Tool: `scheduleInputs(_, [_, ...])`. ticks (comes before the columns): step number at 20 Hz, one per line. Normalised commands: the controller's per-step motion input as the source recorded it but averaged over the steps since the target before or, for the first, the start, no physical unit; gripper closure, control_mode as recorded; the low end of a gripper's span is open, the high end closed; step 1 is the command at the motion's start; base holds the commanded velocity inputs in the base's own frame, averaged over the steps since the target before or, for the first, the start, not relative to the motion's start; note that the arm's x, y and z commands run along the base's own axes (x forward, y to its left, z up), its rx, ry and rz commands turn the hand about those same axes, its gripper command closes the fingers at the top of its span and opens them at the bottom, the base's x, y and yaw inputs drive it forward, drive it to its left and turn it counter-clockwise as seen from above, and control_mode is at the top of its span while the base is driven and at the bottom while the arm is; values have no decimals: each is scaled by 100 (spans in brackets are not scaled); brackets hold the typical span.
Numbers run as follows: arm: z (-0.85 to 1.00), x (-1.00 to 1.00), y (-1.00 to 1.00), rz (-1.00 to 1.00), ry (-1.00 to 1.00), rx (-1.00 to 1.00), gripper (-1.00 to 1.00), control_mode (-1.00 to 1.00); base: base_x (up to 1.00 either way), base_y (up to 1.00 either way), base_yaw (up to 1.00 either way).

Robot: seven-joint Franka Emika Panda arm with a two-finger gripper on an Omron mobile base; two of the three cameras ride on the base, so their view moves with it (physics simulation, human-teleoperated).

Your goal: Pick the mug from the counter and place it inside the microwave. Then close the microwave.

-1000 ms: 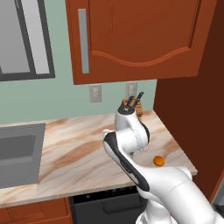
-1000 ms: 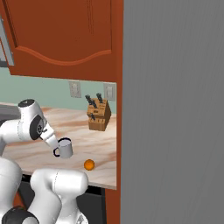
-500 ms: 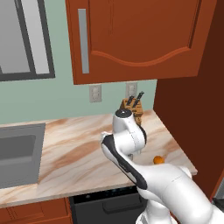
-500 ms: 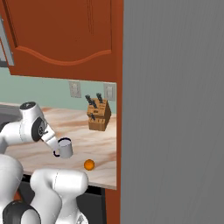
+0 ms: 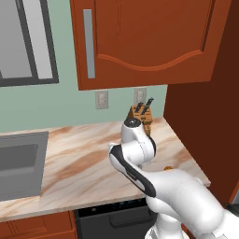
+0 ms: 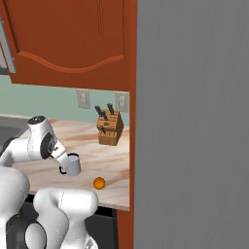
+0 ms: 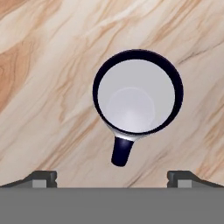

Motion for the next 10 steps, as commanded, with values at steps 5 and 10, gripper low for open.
scheduleInputs(5, [-4,14,0,2,2,0,-100,-100,0,0,0])
scheduleInputs(10, [-6,5,0,1,1,0,-100,-100,0,0,0])
